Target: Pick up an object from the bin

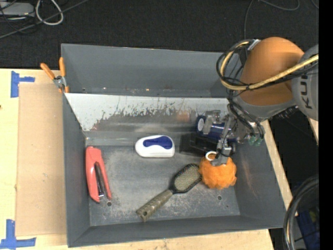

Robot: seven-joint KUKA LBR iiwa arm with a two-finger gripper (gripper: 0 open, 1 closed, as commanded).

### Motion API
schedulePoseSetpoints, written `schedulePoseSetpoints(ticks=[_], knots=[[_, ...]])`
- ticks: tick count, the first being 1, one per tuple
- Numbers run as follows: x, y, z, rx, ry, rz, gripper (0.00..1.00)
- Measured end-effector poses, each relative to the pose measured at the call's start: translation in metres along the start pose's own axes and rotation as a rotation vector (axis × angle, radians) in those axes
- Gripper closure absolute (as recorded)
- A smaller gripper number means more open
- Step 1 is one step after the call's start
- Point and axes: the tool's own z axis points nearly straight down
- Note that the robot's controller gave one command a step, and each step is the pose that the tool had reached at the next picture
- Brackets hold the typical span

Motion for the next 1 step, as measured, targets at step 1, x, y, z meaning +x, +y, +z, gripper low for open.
schedulePoseSetpoints(ticks=[1], knots=[[-0.0014, 0.0002, -0.0046, 0.001, -0.008, -0.001, 0.0]])
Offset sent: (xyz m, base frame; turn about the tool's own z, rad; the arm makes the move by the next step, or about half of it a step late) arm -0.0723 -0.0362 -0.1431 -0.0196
